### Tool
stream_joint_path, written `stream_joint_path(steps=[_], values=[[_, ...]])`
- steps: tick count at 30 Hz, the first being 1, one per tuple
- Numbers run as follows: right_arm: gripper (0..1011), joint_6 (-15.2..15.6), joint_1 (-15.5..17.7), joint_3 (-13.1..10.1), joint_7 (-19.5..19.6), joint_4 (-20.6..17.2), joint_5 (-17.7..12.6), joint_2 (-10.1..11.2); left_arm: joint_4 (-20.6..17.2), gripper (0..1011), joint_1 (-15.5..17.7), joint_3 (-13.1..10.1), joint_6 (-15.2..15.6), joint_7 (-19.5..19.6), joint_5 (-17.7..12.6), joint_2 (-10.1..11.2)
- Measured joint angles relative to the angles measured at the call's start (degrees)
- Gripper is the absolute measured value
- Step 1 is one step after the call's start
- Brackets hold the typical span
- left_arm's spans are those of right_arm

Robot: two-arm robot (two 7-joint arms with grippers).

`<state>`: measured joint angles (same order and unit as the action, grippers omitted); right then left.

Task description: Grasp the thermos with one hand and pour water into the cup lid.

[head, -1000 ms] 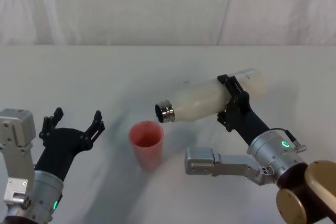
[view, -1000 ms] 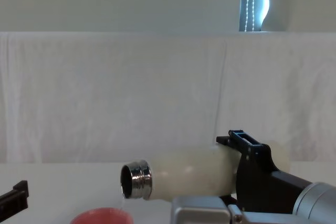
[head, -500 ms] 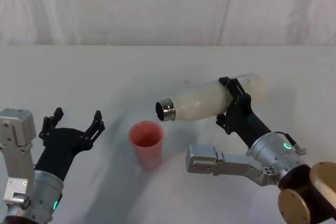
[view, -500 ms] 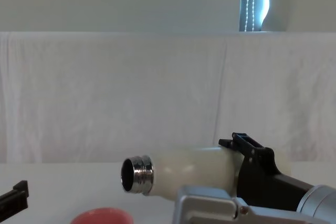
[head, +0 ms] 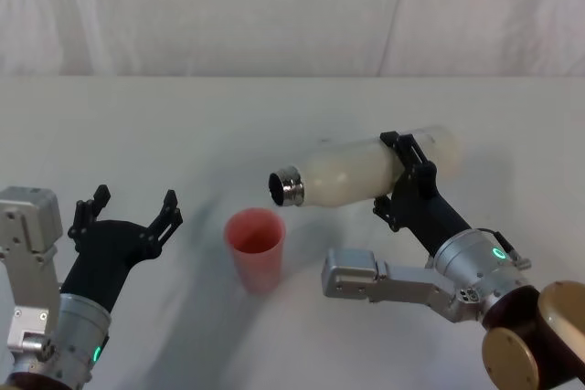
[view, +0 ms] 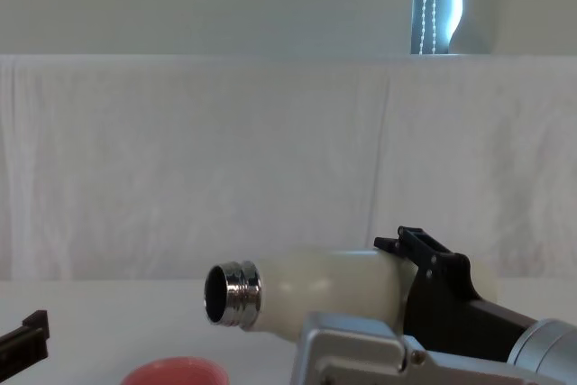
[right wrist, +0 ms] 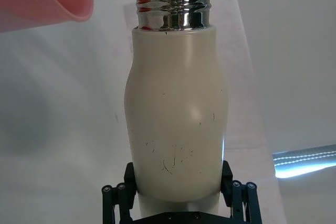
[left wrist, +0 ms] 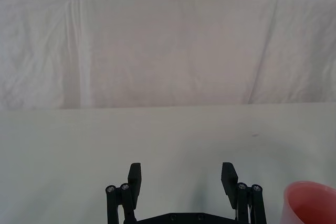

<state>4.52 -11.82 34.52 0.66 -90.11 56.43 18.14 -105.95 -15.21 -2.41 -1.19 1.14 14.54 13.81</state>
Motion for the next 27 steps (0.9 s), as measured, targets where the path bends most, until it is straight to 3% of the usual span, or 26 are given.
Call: stream_joint_path(steps=[9,27], values=[[951,-0.59,0.77,-0.97,0.68,-0.32,-1.84,-0.73,0.0,1001,0.0,0.0,0.0,0.0,0.0,-0.01],[951,-5.6,5.26,-5.86,2.74,-2.26,-11.86,-3.35,0.0,1001,0.0,0.0,0.0,0.0,0.0,0.0]])
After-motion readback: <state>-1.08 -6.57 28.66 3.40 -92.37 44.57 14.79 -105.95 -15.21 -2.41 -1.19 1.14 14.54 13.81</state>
